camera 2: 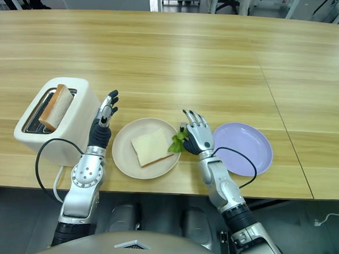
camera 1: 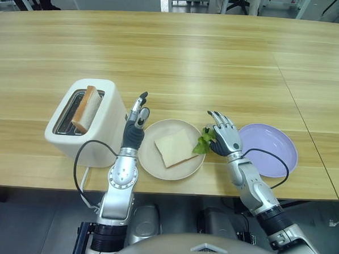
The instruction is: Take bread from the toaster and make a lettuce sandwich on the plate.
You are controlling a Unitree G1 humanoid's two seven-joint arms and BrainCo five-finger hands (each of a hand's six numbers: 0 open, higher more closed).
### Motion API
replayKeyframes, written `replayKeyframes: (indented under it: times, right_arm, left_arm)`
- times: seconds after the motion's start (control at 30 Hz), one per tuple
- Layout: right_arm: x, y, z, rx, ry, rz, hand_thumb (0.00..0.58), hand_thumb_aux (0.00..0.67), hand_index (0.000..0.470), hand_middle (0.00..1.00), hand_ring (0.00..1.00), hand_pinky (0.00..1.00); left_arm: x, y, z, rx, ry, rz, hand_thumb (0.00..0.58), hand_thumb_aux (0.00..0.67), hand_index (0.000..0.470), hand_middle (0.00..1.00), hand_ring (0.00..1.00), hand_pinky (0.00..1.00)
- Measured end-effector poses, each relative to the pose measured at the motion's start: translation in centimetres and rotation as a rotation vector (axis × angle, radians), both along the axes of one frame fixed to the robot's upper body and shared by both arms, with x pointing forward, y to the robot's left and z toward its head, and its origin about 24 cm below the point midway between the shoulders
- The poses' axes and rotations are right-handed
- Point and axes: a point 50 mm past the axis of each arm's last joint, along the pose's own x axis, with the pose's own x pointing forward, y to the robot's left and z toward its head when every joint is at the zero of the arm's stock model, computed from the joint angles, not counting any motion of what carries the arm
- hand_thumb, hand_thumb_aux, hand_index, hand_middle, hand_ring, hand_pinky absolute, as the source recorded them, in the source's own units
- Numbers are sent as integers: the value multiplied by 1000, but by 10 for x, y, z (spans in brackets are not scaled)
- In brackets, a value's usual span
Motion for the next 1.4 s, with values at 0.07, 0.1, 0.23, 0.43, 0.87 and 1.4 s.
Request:
replayKeyframes:
  times: [0.07, 0.1, 0.23, 0.43, 0.87, 1.4]
  right_arm:
    - [6, 1, 8, 3, -36, -7, 580, 670, 460, 0, 0, 0]
    - [11, -1, 14, 3, -59, -16, 580, 670, 460, 0, 0, 0]
    - [19, -12, 25, -20, -105, -50, 580, 670, 460, 0, 0, 0]
    - [23, -27, 31, -57, -126, -85, 580, 670, 460, 0, 0, 0]
    - [-5, 11, 15, 48, -29, 35, 580, 670, 460, 0, 0, 0]
    - [-14, 39, 7, 119, -14, 108, 580, 670, 460, 0, 0, 0]
  left_arm:
    - [2, -1, -3, -3, 6, -4, 0, 0, 0, 0, 0, 0]
    - [2, -1, -4, -6, 10, -6, 0, 0, 0, 0, 0, 0]
    - [1, 0, -6, -12, 13, -1, 0, 0, 0, 0, 0, 0]
    - [-4, 5, -11, -14, 32, 21, 0, 0, 0, 0, 0, 0]
    - [-2, 4, -8, -13, 18, 12, 0, 0, 0, 0, 0, 0]
    - [12, -11, -5, -12, 3, -74, 0, 0, 0, 0, 0, 0]
